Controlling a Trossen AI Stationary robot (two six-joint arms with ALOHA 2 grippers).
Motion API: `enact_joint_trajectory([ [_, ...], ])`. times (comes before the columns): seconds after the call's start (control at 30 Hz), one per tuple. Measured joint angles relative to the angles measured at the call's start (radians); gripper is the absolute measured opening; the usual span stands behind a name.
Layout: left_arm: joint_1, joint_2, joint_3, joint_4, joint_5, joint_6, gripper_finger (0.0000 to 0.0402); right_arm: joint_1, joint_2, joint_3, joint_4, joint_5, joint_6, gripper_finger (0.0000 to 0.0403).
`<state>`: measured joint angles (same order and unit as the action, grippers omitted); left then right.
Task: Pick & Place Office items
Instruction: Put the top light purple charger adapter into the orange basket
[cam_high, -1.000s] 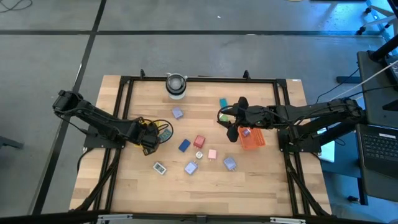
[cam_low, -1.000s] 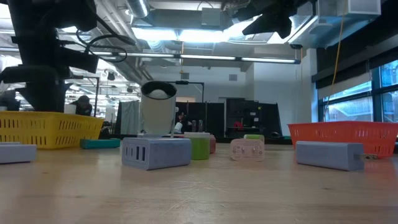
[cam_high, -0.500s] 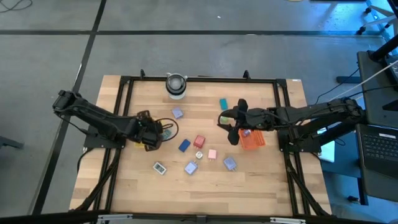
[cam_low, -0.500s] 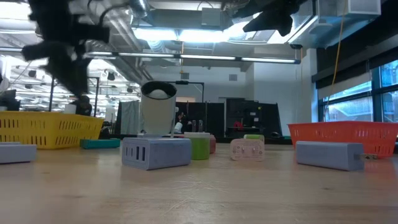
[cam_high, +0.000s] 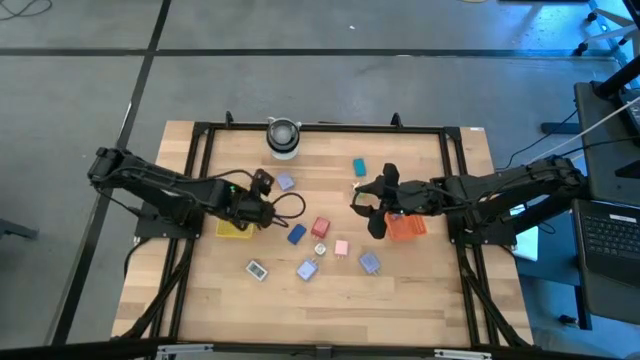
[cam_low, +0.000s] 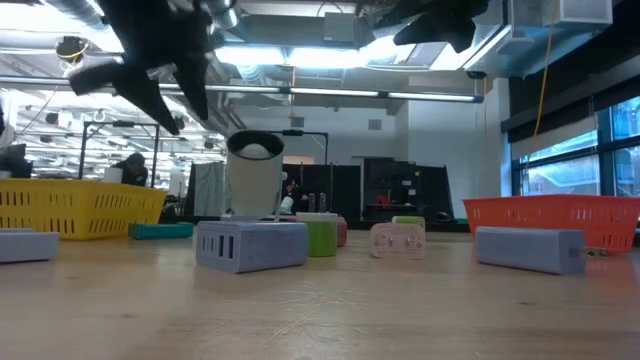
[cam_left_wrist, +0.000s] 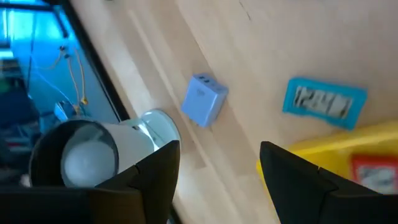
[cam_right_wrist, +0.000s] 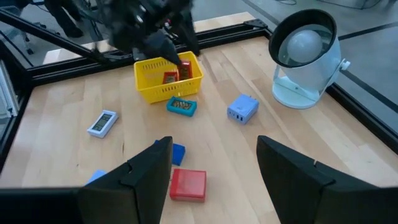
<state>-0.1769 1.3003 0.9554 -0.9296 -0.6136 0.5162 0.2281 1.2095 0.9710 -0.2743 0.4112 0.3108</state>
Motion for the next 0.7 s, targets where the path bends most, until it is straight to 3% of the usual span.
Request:
enact_joint_trajectory([
  [0.33, 0.15, 0.193, 0.0, 0.063, -0.005, 0.219, 0.0218, 0.027, 0.0, 0.0, -0.005, 0.027, 0.003, 0.0233],
  [0.7, 0.249, 0.309, 0.123, 0.109, 0.032, 0.231, 0.0237, 0.053, 0.0, 0.0, -0.011, 0.045, -0.004, 0.0233],
])
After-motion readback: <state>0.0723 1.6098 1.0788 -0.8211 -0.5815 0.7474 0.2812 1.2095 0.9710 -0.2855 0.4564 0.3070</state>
